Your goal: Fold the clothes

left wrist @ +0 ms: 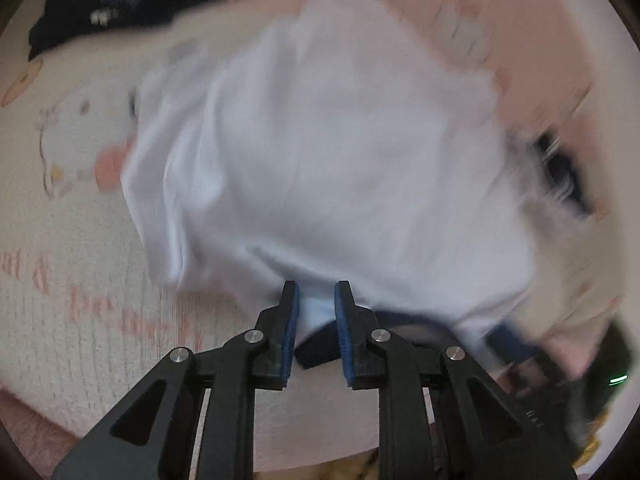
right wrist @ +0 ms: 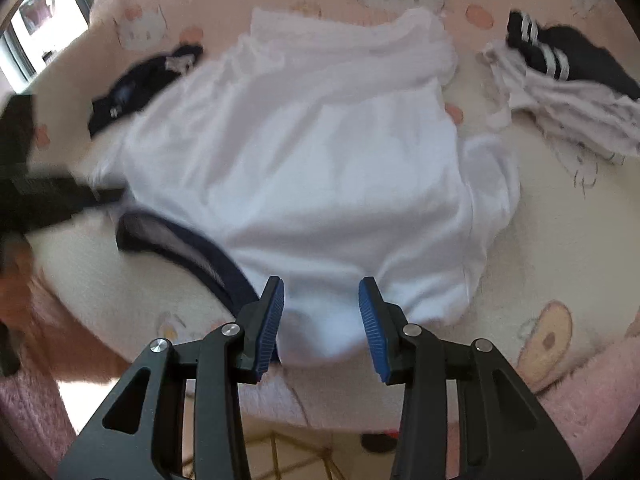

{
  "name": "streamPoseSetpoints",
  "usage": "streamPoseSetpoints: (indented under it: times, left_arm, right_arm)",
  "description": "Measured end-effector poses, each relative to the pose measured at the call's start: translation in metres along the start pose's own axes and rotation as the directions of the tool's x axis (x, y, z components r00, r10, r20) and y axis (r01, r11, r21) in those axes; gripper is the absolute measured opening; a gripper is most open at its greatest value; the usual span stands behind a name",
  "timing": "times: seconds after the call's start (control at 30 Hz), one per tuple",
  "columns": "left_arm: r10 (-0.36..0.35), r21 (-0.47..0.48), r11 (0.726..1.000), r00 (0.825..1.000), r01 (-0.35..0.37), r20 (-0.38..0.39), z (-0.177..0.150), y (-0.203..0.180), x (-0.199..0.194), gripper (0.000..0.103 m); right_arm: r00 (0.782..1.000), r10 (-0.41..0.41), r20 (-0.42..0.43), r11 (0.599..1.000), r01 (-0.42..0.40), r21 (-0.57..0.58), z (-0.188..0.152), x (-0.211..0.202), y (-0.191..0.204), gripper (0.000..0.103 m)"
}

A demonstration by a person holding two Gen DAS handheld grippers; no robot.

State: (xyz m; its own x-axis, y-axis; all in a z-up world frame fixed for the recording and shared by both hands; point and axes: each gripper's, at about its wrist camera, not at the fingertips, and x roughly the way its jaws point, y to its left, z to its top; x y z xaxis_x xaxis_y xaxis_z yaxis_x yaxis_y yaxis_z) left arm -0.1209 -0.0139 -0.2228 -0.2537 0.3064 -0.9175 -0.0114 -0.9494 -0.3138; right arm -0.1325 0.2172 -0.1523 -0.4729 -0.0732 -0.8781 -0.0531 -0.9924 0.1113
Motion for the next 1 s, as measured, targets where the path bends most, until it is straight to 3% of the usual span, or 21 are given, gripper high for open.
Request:
streamPoseSetpoints:
  times: [0.17, 0.33, 0.4, 0.47, 0.53, 0.63, 0.77, 0.8, 0.83, 0.9, 0.97, 1.0]
  left_arm:
    - [0.088, 0.060, 0.995, 0.995, -0.084, -0.055, -0.017, -0.005, -0.006, 0.022]
    - [0.051, 0.008, 0.999, 0.992, -0.051, -0.115, -0.036, 0.010, -0.014, 0.024]
    - [-0.023, -0.068, 0.998, 0.996, 0.017, -0.088, -0.036, 0.021, -0.021, 0.031]
    - [-0.103, -0.159, 0.982, 0.995, 0.101, -0.005, -0.032, 0.035, -0.029, 0.054]
    - [-0.114, -0.209, 0.970, 0.992, 0.123, 0.057, -0.026, 0.045, -0.029, 0.056]
    - [-0.118, -0.263, 0.955, 0.989, 0.137, 0.089, -0.013, 0.062, -0.019, 0.056]
    - [-0.124, -0.287, 0.945, 0.983, 0.158, 0.133, -0.007, 0.066, -0.014, 0.056]
    - [-0.124, -0.288, 0.944, 0.983, 0.159, 0.138, -0.007, 0.065, -0.014, 0.056]
    - [-0.124, -0.288, 0.944, 0.982, 0.161, 0.143, -0.008, 0.064, -0.014, 0.056]
    - [-0.147, -0.295, 0.938, 0.979, 0.185, 0.144, -0.010, 0.070, -0.016, 0.053]
    - [-0.178, -0.300, 0.931, 0.976, 0.209, 0.127, -0.009, 0.067, -0.010, 0.033]
    - [-0.171, -0.306, 0.931, 0.978, 0.199, 0.116, -0.009, 0.067, -0.008, 0.033]
  right_arm:
    - [0.995, -0.079, -0.059, 0.995, 0.075, -0.062, -0.007, 0.011, 0.013, 0.040]
    - [0.989, -0.058, -0.139, 0.997, 0.051, -0.053, -0.018, -0.005, -0.004, 0.041]
    - [0.989, -0.009, -0.149, 0.999, 0.014, 0.035, -0.018, -0.012, -0.017, 0.041]
    - [0.991, 0.053, -0.122, 0.985, -0.032, 0.168, -0.017, -0.020, -0.036, 0.042]
    - [0.993, 0.102, -0.065, 0.940, -0.075, 0.331, -0.017, -0.029, -0.060, 0.060]
    - [0.995, 0.094, -0.014, 0.861, -0.074, 0.503, -0.018, -0.034, -0.094, 0.062]
    - [0.993, 0.094, -0.066, 0.836, -0.043, 0.547, -0.024, -0.019, -0.112, 0.065]
    - [0.994, 0.090, -0.063, 0.844, -0.042, 0.534, -0.024, -0.020, -0.109, 0.064]
    - [0.995, 0.084, -0.059, 0.863, -0.043, 0.504, -0.021, -0.019, -0.104, 0.049]
    - [0.996, 0.066, -0.061, 0.903, -0.033, 0.429, -0.015, -0.017, -0.089, 0.036]
    - [0.993, 0.099, -0.070, 0.918, -0.064, 0.392, -0.015, -0.016, -0.076, 0.028]
    - [0.990, 0.122, -0.074, 0.923, -0.085, 0.376, -0.015, -0.015, -0.071, 0.028]
